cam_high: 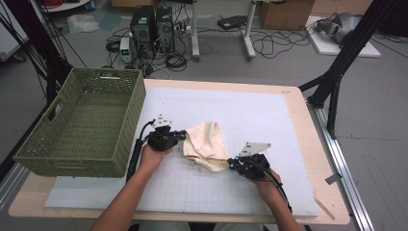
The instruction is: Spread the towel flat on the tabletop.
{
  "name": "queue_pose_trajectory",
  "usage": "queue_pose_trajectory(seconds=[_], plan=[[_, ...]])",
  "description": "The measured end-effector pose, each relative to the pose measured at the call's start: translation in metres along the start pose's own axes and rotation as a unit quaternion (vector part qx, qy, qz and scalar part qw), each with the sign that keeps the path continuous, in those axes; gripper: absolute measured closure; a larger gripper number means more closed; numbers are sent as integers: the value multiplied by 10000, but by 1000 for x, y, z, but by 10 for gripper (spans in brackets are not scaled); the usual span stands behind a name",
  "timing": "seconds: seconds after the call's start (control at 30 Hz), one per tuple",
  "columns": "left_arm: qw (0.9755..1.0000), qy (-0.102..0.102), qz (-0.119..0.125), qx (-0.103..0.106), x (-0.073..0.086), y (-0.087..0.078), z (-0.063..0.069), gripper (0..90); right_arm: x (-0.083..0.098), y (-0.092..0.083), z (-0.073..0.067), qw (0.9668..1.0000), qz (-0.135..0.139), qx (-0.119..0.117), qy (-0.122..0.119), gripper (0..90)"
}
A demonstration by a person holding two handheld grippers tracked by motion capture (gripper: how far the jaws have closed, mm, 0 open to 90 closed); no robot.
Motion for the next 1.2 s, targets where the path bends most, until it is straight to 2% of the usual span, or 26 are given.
queue_pose_trajectory(seconds=[0.13,0.23,0.3,0.43,0.53,0.6,0.67,0.73,0.8,0.87,0.93,1.0,1.07,1.13,1.2], plan=[[9998,-95,20,-145,0,-1,-7,882,1,-6,2,10000,67,37,48,886],[9993,-162,108,-332,-1,-5,-13,883,3,-11,4,9999,-1,124,70,898],[9989,-212,116,-395,-1,-8,-18,883,7,-15,7,9996,-47,206,171,899],[9988,-218,86,-426,-1,-11,-22,882,12,-24,14,9990,73,341,283,896],[9989,-190,167,-391,-2,-11,-20,882,8,-24,11,9985,267,377,278,750],[9990,-191,164,-358,-2,-11,-19,882,2,-16,4,9984,351,384,227,625],[9990,-196,188,-351,-2,-11,-19,882,-5,-7,-1,9981,484,260,269,580],[9990,-218,218,-333,-3,-11,-19,882,-12,4,-6,9985,487,113,220,594],[9988,-215,253,-349,-3,-12,-19,881,-17,16,-9,9993,352,73,95,669],[9987,-200,263,-382,-3,-13,-20,882,-17,24,-8,9996,270,-48,110,831],[9985,-215,281,-407,-4,-15,-21,882,-15,26,-8,10000,36,-29,4,865],[9981,-240,315,-463,-4,-16,-22,882,-13,22,-7,10000,-25,7,20,868],[9973,-185,348,-618,-5,-18,-23,896,-12,14,-4,9999,-48,79,39,870],[9966,-273,433,-640,-6,-19,-25,896,-7,5,0,9997,-125,213,18,871],[9969,-235,387,-637,-6,-19,-24,896,-1,-6,6,9993,-109,286,209,871]])
Point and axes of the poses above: each handheld gripper's, and its own axes: y roughly forward along the jaws, x roughly out of its underside, z roughly to its right, the point moved 1 cm from there along y, roughly forward along the jaws, and after that the axes turned 2 degrees about -y, right-handed, at the moved point
